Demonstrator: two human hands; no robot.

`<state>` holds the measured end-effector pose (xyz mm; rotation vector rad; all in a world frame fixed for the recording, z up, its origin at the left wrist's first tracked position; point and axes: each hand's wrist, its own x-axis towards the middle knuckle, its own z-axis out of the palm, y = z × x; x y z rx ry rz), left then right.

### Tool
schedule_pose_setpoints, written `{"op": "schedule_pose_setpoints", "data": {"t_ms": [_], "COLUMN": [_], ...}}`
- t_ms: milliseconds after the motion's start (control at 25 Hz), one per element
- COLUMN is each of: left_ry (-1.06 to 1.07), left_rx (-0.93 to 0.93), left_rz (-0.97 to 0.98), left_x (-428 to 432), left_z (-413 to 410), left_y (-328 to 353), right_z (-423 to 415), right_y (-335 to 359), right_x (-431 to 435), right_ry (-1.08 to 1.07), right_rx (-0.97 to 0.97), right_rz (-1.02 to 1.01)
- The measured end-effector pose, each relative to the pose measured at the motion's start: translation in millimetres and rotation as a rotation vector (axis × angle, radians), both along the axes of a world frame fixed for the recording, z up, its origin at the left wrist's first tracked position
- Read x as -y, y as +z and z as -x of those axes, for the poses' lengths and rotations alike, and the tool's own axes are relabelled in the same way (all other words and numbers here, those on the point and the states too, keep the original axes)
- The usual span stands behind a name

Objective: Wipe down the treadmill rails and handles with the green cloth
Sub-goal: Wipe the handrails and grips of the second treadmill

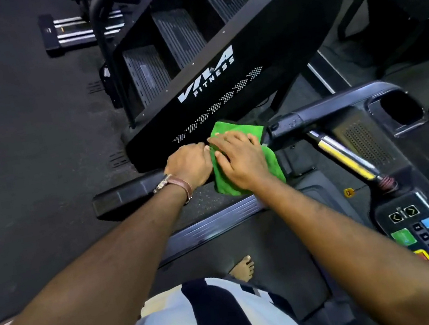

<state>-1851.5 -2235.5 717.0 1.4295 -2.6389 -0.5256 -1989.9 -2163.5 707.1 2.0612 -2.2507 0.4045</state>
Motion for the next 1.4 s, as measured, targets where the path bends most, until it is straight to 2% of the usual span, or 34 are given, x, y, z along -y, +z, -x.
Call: {"op": "schedule_pose_setpoints", "data": {"t_ms": [40, 120, 240, 280, 400, 480, 560, 600, 720, 840, 880, 960, 1120, 1240, 1400], "left_ry": [0.001, 0.012, 0.027, 0.038, 0.089, 0.061, 0.011, 0.009, 0.03, 0.09, 0.104, 0.124, 0.122, 0.111, 0.101], "left_rx": [-0.003, 0.003, 0.0, -0.006, -0.035, -0.026, 0.008, 0.027, 0.045, 0.036, 0.044, 0.064, 0.053, 0.085, 0.122], "left_rz": [0.021, 0.042, 0.044, 0.042, 0.038, 0.035, 0.05, 0.06, 0.062, 0.045, 0.044, 0.055, 0.07, 0.074, 0.03], "left_x": [-0.6, 0.1, 0.2, -1.1, -0.4, 1.8, 3.6, 5.1, 6.4, 6.4, 6.7, 7.8, 8.1, 8.8, 9.6], "left_z": [1.3, 4.1, 3.0, 2.5, 2.6, 3.0, 4.1, 4.7, 6.0, 4.8, 5.1, 6.1, 5.6, 9.3, 11.6], "left_y": [-1.2, -2.2, -3.3, -3.1, 0.4, -1.5, -4.3, -6.0, -7.7, -9.0, -9.9, -11.6, -13.7, -12.7, -6.6], "right_z": [19.8, 48.2, 48.8, 41.7, 26.9, 34.3, 57.5, 68.9, 72.7, 45.2, 40.1, 33.5, 61.4, 82.4, 48.8], "right_y": [3.3, 9.3, 24.5, 31.6, 36.5, 34.5, 38.1, 41.0, 33.6, 19.9, 13.2, 12.1, 8.5, 22.8, 23.9], "right_x": [-4.5, 4.3, 59.4, 81.1, 116.4, 101.4, 83.4, 86.6, 125.4, 152.0, 154.1, 153.1, 142.2, 115.0, 120.8], "right_ry": [0.045, -0.042, -0.219, -0.22, 0.044, 0.239, 0.312, 0.344, 0.331, 0.147, 0.186, 0.401, 0.494, 0.392, 0.145], "right_rx": [-0.013, -0.043, 0.035, 0.082, 0.123, 0.149, 0.271, 0.281, 0.143, 0.388, 0.386, 0.282, 0.345, 0.377, 0.077], "right_rz": [-0.032, -0.147, -0.484, -0.606, -0.822, -0.758, -0.683, -0.712, -1.04, -1.301, -1.318, -1.277, -1.047, -0.92, -0.826]}}
